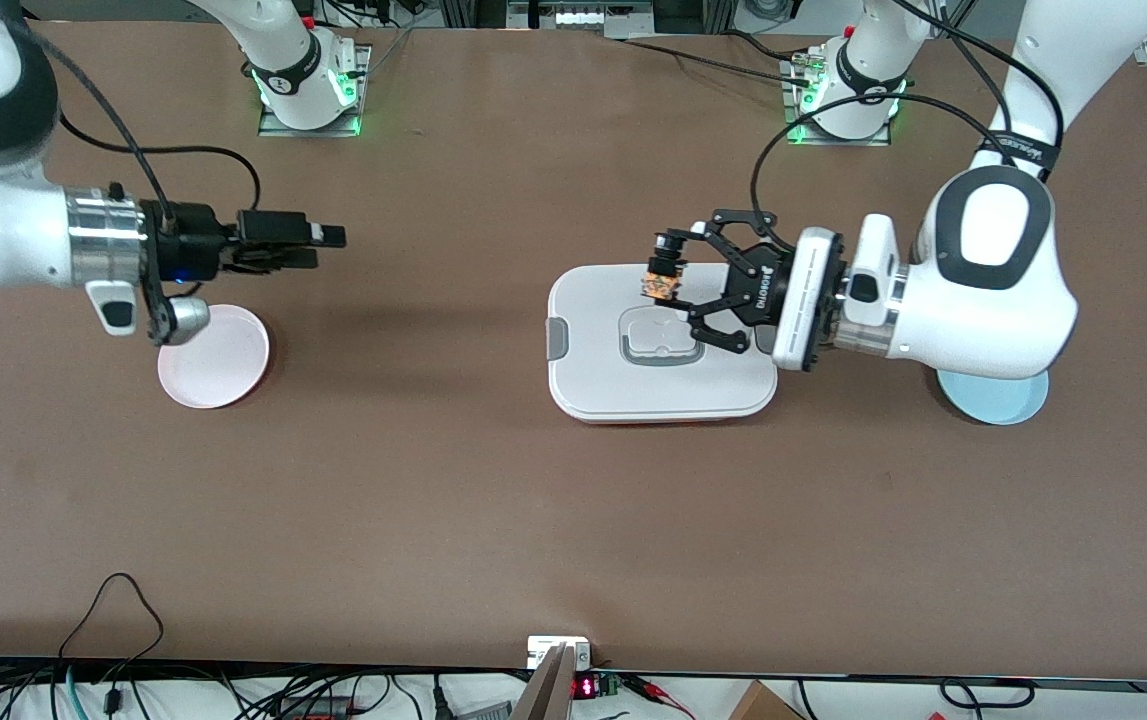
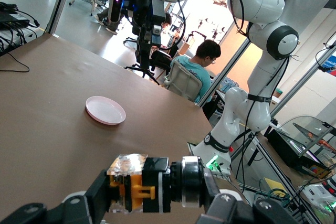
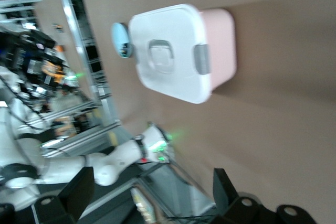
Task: Transfer orange switch to right arm and place
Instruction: 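Lift the switch with the left gripper while the right gripper reaches inward, then close the right gripper on the switch held by the left gripper, then open the left gripper and withdraw it while the right gripper pulls back, then carry the switch with the right gripper over the white plate, then lower the switch onto the white plate and open the right gripper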
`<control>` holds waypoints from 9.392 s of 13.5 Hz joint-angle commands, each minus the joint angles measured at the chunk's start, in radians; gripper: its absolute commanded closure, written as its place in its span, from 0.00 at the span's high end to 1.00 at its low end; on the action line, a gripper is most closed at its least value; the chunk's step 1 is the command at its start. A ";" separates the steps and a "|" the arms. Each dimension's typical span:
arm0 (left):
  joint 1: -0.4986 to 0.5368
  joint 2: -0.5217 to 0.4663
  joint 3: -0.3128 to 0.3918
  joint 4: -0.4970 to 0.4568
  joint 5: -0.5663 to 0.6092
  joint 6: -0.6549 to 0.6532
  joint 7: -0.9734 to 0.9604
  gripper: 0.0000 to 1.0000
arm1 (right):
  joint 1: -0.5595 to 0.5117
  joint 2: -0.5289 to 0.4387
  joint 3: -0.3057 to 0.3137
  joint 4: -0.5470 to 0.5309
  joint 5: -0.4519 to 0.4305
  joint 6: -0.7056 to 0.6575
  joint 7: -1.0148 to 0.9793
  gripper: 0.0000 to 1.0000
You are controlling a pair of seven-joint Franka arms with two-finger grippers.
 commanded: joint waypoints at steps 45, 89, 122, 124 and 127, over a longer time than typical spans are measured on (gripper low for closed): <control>0.015 -0.010 -0.005 -0.069 -0.029 -0.022 0.111 0.00 | 0.625 0.170 0.006 -0.155 1.552 0.625 -0.487 0.64; 0.136 0.011 0.120 0.365 1.141 -0.406 -0.814 1.00 | -0.115 0.170 -0.004 0.089 0.001 -0.178 -0.384 0.00; -0.245 -0.458 0.595 -0.088 1.065 -0.159 -1.271 1.00 | -0.129 0.191 -0.015 -0.506 -0.976 1.033 -0.356 0.91; -0.243 -0.458 0.595 -0.088 1.063 -0.160 -1.271 1.00 | -0.132 0.125 -0.014 -0.497 -0.977 0.966 -0.372 1.00; -0.243 -0.461 0.593 -0.088 1.063 -0.163 -1.271 1.00 | -0.122 -0.008 0.009 -0.413 -0.979 0.778 -0.392 1.00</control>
